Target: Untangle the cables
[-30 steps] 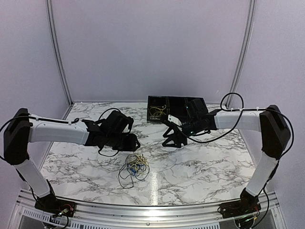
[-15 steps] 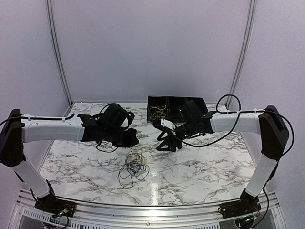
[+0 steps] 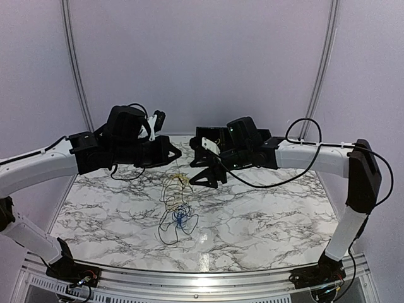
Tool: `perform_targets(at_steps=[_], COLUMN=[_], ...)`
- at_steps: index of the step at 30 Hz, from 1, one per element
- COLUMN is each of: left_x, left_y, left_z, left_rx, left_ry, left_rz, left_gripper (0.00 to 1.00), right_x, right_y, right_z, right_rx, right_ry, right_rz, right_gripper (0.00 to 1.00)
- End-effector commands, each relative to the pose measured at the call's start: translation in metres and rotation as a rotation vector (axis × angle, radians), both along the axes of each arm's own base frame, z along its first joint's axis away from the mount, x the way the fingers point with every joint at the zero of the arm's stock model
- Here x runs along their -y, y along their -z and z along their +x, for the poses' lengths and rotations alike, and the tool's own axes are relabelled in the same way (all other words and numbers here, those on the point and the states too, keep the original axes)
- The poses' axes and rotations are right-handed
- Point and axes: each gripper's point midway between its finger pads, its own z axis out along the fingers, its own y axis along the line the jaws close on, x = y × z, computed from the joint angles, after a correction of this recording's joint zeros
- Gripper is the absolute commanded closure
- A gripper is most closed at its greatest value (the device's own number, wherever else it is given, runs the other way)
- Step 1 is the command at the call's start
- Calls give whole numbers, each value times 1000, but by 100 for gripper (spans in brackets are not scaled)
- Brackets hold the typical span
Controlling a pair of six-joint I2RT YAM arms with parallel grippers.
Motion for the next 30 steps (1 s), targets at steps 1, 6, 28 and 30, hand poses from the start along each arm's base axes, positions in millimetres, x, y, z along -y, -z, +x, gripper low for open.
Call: perform_targets(at_steps=[1, 6, 28, 30], left_x=[-4, -6, -58, -70], left_y=[-7, -3, -137, -156], left_z=[-3, 0, -24, -30], left_rx=[-4, -1, 235, 261], left_ry=[-7, -26, -88, -102], left_rz=[8, 23, -113, -135], left_gripper=[100, 100, 100, 100], right_x=[-23, -37, -44, -43], right_y=[-39, -36, 136, 143], right_z=[-15, -19, -10, -7], right_rx=[-9, -89, -460, -478], right_ry=[-77, -104, 6, 25], right_rz=[120, 189, 12, 2], right_gripper=[27, 36, 100, 100])
